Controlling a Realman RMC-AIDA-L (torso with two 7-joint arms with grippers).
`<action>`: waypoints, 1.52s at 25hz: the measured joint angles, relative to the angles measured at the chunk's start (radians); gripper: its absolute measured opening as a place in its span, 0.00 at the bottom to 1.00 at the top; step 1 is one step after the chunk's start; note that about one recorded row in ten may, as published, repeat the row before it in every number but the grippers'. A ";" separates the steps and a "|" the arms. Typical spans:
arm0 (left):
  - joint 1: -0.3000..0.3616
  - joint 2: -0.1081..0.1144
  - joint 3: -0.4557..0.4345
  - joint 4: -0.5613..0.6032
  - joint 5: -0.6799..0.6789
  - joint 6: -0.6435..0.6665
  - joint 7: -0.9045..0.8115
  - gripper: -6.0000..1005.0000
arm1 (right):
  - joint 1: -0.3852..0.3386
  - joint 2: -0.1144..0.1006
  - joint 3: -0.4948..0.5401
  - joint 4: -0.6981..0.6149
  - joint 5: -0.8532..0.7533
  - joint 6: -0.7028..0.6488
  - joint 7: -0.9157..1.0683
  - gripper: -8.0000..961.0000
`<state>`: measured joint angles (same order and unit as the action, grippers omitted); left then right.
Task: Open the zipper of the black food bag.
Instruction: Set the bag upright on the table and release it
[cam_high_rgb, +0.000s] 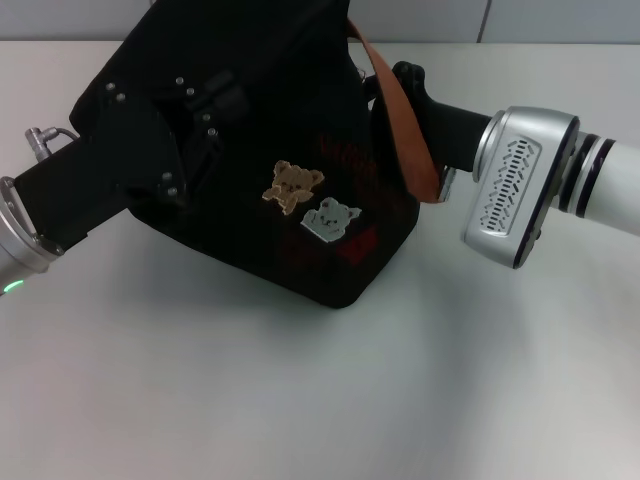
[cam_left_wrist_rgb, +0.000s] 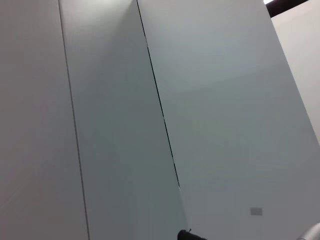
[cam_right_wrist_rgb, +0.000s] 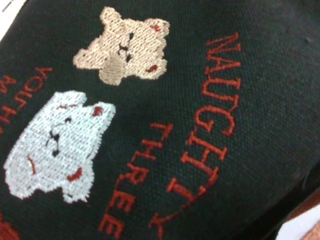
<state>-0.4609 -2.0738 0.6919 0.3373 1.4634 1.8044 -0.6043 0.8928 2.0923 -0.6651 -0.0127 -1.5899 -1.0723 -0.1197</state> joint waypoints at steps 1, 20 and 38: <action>0.000 0.000 0.000 0.000 0.000 0.000 0.000 0.05 | 0.000 0.000 0.000 0.000 0.000 0.000 0.000 0.13; 0.071 0.002 -0.011 0.000 -0.042 0.031 0.000 0.04 | -0.068 0.000 0.039 -0.022 -0.003 0.029 0.002 0.01; 0.116 0.005 -0.032 0.000 -0.053 0.035 0.000 0.01 | -0.148 0.000 0.095 -0.046 0.011 -0.097 0.021 0.01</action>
<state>-0.3445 -2.0692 0.6600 0.3375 1.4105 1.8394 -0.6043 0.7449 2.0923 -0.5701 -0.0585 -1.5792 -1.1698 -0.0986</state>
